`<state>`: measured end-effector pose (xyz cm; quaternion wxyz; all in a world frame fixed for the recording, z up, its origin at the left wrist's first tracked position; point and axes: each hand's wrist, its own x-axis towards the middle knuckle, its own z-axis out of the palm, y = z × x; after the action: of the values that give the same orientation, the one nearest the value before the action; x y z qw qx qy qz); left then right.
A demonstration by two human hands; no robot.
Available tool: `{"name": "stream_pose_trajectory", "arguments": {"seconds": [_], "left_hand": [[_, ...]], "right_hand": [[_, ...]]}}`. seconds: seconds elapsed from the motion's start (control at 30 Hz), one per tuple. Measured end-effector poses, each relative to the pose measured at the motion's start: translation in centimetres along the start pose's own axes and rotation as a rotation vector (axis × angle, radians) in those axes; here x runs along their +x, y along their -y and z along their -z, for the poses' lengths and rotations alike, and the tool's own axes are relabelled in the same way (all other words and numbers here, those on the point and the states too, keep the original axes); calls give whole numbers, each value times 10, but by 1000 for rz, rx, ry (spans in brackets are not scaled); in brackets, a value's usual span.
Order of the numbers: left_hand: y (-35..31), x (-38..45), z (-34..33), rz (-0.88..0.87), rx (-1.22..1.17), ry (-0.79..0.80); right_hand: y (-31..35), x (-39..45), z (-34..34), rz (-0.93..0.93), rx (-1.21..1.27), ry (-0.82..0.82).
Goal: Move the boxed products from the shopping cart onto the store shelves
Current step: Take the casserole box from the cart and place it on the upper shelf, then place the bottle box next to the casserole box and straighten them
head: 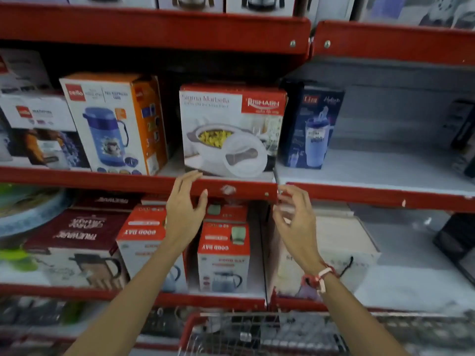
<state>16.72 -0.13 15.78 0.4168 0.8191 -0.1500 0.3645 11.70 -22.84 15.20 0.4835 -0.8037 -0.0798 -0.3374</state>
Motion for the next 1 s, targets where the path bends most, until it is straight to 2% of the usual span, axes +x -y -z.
{"name": "stream_pose_trajectory", "arguments": {"seconds": [0.1, 0.2, 0.3, 0.43, 0.6, 0.77, 0.83, 0.9, 1.0], "left_hand": [[-7, -36, -8, 6, -21, 59], [-5, -82, -22, 65, -14, 197], [-1, -129, -39, 168, -2, 337], [1, -197, -65, 219, 15, 527], [10, -311, -96, 552, -32, 855], [26, -407, -135, 1025, -17, 1149], [33, -437, -151, 1176, -25, 1202], [35, -459, -165, 1313, -48, 1217], [37, -483, -181, 1411, -59, 1228]], "right_hand": [[-13, -36, 7, -25, -16, 23], [-34, -78, 13, -79, -74, 85], [-55, -119, 17, -206, -122, 181], [-86, -177, 22, -380, -220, 334], [-144, -271, 34, -841, -224, 580], [-207, -347, 50, -1192, -305, 667], [-231, -371, 54, -1374, -301, 700], [-249, -387, 54, -1529, -239, 658], [-264, -400, 49, -1617, -122, 590]]}}
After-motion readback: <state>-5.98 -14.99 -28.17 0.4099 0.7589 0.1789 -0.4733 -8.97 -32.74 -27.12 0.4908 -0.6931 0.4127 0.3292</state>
